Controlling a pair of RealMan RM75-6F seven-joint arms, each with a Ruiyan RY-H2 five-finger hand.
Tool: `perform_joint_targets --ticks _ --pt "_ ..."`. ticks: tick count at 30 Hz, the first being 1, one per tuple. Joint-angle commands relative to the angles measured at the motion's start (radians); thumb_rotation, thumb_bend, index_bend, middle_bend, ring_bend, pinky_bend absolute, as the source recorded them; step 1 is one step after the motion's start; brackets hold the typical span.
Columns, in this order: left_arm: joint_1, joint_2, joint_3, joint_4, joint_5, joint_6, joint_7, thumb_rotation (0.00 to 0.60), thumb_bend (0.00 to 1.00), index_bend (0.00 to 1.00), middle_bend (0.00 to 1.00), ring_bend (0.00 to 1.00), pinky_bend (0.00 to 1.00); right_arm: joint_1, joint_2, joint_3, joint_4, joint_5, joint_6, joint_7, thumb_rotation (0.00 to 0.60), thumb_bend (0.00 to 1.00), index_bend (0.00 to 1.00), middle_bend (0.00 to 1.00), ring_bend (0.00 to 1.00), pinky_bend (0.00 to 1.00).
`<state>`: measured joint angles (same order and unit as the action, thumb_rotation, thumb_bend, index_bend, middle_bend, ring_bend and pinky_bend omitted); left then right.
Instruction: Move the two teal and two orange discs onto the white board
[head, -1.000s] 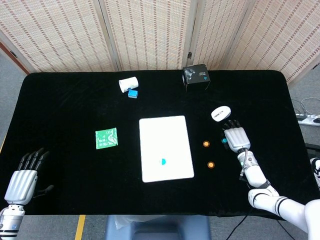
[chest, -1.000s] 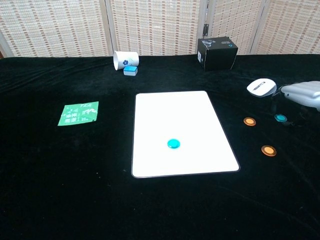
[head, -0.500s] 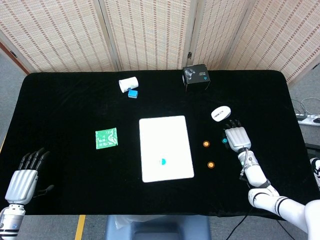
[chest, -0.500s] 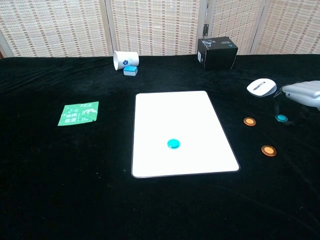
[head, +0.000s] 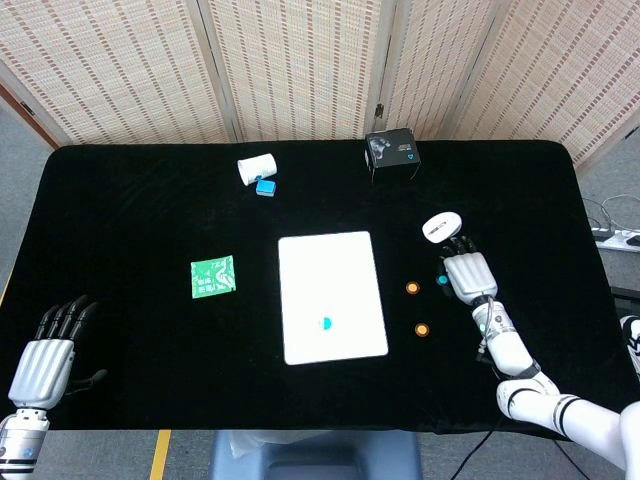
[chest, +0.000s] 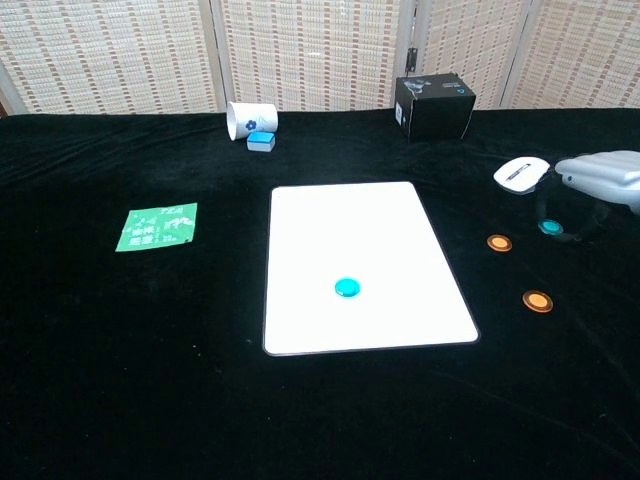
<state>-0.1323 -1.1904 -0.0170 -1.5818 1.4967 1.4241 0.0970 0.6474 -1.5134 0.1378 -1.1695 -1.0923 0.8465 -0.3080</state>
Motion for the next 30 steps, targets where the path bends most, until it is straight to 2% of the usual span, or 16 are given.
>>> perform_joint_targets --ticks 1,8,18,30 --pt "0.001 0.001 0.000 -0.002 0.001 0.002 0.001 0.600 0.15 0.05 0.01 0.04 0.00 0.014 0.042 0.000 -0.123 -0.065 0.025 0.004 0.600 0.44 0.50 0.26 0.07 0.00" --pt "0.005 0.004 0.002 -0.005 0.002 0.008 0.000 0.600 0.15 0.05 0.01 0.04 0.00 0.076 0.014 -0.008 -0.261 -0.125 0.000 -0.057 0.600 0.44 0.50 0.25 0.07 0.00" --pt "0.015 0.001 0.007 0.009 -0.004 0.009 -0.013 0.600 0.15 0.05 0.01 0.04 0.00 0.163 -0.103 -0.007 -0.258 -0.095 -0.051 -0.164 0.600 0.44 0.50 0.25 0.07 0.00" --pt "0.014 -0.006 0.007 0.023 -0.007 0.001 -0.024 0.600 0.15 0.05 0.01 0.04 0.00 0.185 -0.124 -0.024 -0.261 -0.075 -0.041 -0.207 0.600 0.44 0.50 0.24 0.07 0.00"
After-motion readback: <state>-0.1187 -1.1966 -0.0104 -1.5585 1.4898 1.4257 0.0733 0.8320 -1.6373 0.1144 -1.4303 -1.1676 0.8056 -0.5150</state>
